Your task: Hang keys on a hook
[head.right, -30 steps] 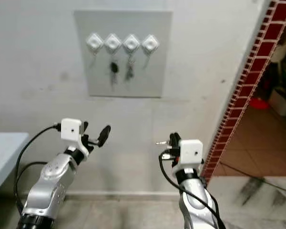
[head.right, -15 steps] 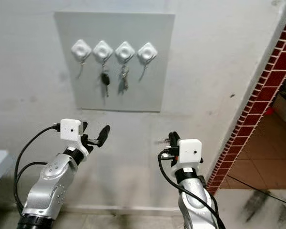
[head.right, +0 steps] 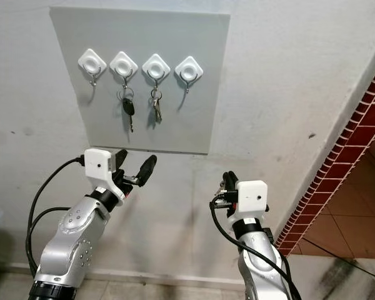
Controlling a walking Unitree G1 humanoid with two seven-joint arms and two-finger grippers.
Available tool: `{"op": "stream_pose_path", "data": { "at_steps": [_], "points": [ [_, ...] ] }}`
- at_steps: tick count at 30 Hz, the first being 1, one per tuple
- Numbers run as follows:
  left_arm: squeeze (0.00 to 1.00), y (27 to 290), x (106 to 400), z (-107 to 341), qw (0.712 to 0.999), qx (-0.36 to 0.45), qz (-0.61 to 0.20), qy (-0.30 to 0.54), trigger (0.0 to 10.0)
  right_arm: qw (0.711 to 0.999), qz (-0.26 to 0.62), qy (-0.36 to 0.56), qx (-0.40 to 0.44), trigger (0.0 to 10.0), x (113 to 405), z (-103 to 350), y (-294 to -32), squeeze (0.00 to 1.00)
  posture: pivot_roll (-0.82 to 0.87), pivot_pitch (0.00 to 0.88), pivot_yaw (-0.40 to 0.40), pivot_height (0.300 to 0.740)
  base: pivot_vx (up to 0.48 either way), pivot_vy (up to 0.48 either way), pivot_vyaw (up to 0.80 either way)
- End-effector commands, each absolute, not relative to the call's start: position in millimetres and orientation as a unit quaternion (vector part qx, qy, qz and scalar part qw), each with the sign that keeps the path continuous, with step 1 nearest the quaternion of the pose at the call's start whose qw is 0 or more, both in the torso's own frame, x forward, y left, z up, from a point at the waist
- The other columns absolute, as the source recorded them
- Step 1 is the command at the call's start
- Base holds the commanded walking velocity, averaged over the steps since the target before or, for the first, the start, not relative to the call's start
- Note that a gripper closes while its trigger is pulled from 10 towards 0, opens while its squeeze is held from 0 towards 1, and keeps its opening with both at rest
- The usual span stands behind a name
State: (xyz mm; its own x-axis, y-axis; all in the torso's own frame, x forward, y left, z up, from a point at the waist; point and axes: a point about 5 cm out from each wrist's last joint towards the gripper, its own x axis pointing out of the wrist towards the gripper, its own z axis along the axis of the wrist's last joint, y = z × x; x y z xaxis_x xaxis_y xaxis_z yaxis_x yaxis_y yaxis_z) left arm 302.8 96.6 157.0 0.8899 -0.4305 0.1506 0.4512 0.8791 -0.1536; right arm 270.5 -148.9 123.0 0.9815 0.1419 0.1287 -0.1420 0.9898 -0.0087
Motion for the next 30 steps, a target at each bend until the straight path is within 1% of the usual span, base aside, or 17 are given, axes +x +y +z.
{"op": "stream_pose_path", "data": {
  "at_steps": [1,5,8,9,12,17,25,30],
  "points": [
    [0.00,89.6,300.2,166.4,0.960,-0.096,-0.253,-0.071,10.0,0.994,0.078,-0.079,0.004,10.0,273.8,131.9,-149.7,0.00,-0.01,0.000,0.000,0.740,0.000,0.000,0.00],
    [0.00,82.4,297.0,174.5,0.954,-0.083,-0.276,-0.083,10.0,0.988,0.112,-0.103,0.006,10.0,278.9,144.1,-146.1,0.00,-0.01,0.000,0.002,0.740,0.000,0.000,0.00],
    [0.00,78.5,295.6,180.8,0.949,-0.088,-0.288,-0.091,10.0,0.984,0.132,-0.118,0.011,10.0,283.0,153.2,-143.7,0.00,-0.01,0.000,0.005,0.740,0.000,0.000,0.00],
    [0.00,76.7,295.5,184.8,0.948,-0.081,-0.291,-0.096,10.0,0.981,0.142,-0.127,0.023,10.0,288.0,162.2,-142.7,0.00,-0.01,0.000,0.005,0.740,0.000,0.000,0.00],
    [0.00,76.5,295.5,187.7,0.947,-0.090,-0.292,-0.100,10.0,0.978,0.153,-0.136,0.030,10.0,289.8,168.3,-141.3,0.00,-0.01,0.000,0.005,0.740,0.000,0.000,0.00],
    [0.00,78.7,298.4,194.8,0.949,-0.083,-0.285,-0.105,10.0,0.968,0.189,-0.165,0.019,10.0,299.3,186.9,-134.5,0.00,0.00,0.000,0.002,0.740,0.000,0.000,0.00],
    [0.00,80.7,299.9,199.1,0.950,-0.081,-0.281,-0.109,10.0,0.960,0.211,-0.182,0.023,10.0,305.3,198.9,-127.5,0.00,0.00,0.000,-0.003,0.740,0.000,0.000,0.00],
    [0.00,81.1,300.1,203.7,0.949,-0.080,-0.281,-0.114,10.0,0.951,0.236,-0.196,0.026,10.0,308.5,208.1,-116.3,0.00,0.01,0.000,-0.007,0.740,0.000,0.000,0.00]
  ]
}}
